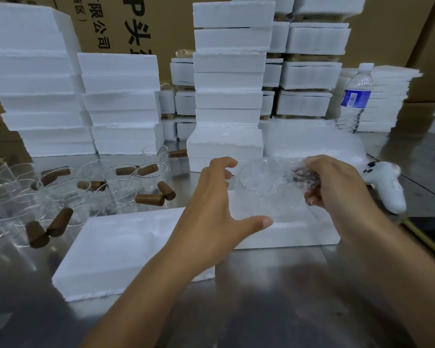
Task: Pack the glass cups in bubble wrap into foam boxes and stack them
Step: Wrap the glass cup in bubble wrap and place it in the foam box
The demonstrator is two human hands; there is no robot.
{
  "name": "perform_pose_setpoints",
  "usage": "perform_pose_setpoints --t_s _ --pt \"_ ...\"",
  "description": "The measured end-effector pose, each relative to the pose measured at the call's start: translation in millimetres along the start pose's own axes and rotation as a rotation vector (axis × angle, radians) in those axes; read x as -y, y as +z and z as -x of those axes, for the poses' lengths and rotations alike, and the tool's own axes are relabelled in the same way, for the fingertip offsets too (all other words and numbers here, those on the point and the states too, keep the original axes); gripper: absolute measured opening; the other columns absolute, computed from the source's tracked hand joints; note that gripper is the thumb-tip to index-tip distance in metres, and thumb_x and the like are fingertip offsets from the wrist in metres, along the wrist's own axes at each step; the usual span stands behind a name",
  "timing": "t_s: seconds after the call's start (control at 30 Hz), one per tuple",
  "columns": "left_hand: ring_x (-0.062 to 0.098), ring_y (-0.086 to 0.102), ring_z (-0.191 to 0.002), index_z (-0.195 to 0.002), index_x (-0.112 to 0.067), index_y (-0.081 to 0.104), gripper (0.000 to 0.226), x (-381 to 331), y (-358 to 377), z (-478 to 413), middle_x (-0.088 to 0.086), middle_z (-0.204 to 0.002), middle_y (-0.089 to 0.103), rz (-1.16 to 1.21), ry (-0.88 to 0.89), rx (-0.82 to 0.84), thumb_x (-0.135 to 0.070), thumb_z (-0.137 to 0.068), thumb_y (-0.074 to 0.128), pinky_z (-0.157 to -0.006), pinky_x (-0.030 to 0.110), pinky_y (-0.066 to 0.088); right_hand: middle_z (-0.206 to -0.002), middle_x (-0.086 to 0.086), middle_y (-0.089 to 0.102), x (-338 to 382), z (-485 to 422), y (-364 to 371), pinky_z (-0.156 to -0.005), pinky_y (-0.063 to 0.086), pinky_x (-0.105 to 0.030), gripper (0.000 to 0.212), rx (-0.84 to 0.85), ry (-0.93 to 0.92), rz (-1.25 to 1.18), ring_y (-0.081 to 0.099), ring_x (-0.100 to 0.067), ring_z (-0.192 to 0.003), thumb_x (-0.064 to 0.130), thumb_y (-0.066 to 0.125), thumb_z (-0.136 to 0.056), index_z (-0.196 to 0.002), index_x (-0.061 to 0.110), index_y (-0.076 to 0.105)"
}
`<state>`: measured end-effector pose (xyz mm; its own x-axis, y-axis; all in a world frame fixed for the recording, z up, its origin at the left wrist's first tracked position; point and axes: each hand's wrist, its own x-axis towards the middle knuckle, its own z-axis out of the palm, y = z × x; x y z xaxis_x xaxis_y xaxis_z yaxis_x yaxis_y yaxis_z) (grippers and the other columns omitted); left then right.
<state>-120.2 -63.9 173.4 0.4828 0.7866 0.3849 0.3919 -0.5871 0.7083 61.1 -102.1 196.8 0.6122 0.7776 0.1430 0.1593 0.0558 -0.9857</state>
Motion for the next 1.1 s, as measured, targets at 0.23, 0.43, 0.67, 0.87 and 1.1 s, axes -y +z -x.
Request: perform_pose_setpoints --t_s 0.23,0.43,0.67,0.87,1.1 --pt "-0.017 0.042 -0.094 -0.108 -0.054 0.03 0.05 9 3 -2 -0.03 -0.104 0.035 -0.098 0.023 0.001 -0.047 -0.079 0.07 -0.07 0.003 0.031 -0.041 0.007 0.053 -10 -1 3 -0.056 0.039 -0.028 0.023 0.171 0.03 0.132 0.046 -0.012 -0.044 0.019 0.044 -0.095 -0.075 0.015 0.053" --pt "-0.004 0.045 -0.098 -0.115 -0.041 0.047 0.04 17 6 -3 -0.026 -0.113 0.041 -0.197 0.025 -0.025 -0.046 -0.081 0.068 -0.073 0.006 0.031 -0.077 0.0 0.064 -23 0 0 -0.05 0.034 -0.026 0.017 0.127 -0.23 0.618 0.055 -0.009 -0.065 0.038 0.044 -0.095 -0.09 0.022 0.04" --pt "-0.004 0.042 -0.101 -0.102 -0.043 0.052 0.025 17 5 -3 -0.027 -0.105 0.039 -0.28 0.077 -0.008 -0.054 -0.082 0.062 -0.075 0.014 0.032 -0.076 0.008 0.059 -29 -5 -5 -0.061 0.04 -0.03 0.023 0.048 -0.263 0.738 0.054 -0.013 -0.075 0.039 0.06 -0.086 -0.075 0.02 0.053" --pt "-0.003 0.047 -0.109 -0.122 -0.044 0.044 0.049 12 1 -3 -0.027 -0.116 0.04 -0.219 0.067 0.046 -0.068 -0.078 0.047 -0.081 0.017 0.038 -0.079 0.01 0.055 -26 -13 -8 -0.051 0.038 -0.019 0.007 0.082 -0.169 0.515 0.05 -0.003 -0.063 0.029 0.065 -0.085 -0.088 0.026 0.059" --pt "0.003 0.046 -0.076 -0.124 -0.031 0.038 0.042 25 -23 -6 -0.011 -0.093 0.037 -0.272 -0.142 0.008 -0.044 -0.088 0.055 -0.059 0.02 0.034 -0.082 0.005 0.056 -27 -35 -28 -0.053 0.037 -0.023 0.017 -0.168 -0.044 0.256 0.049 -0.012 -0.062 0.011 0.056 -0.086 -0.1 0.019 0.061"
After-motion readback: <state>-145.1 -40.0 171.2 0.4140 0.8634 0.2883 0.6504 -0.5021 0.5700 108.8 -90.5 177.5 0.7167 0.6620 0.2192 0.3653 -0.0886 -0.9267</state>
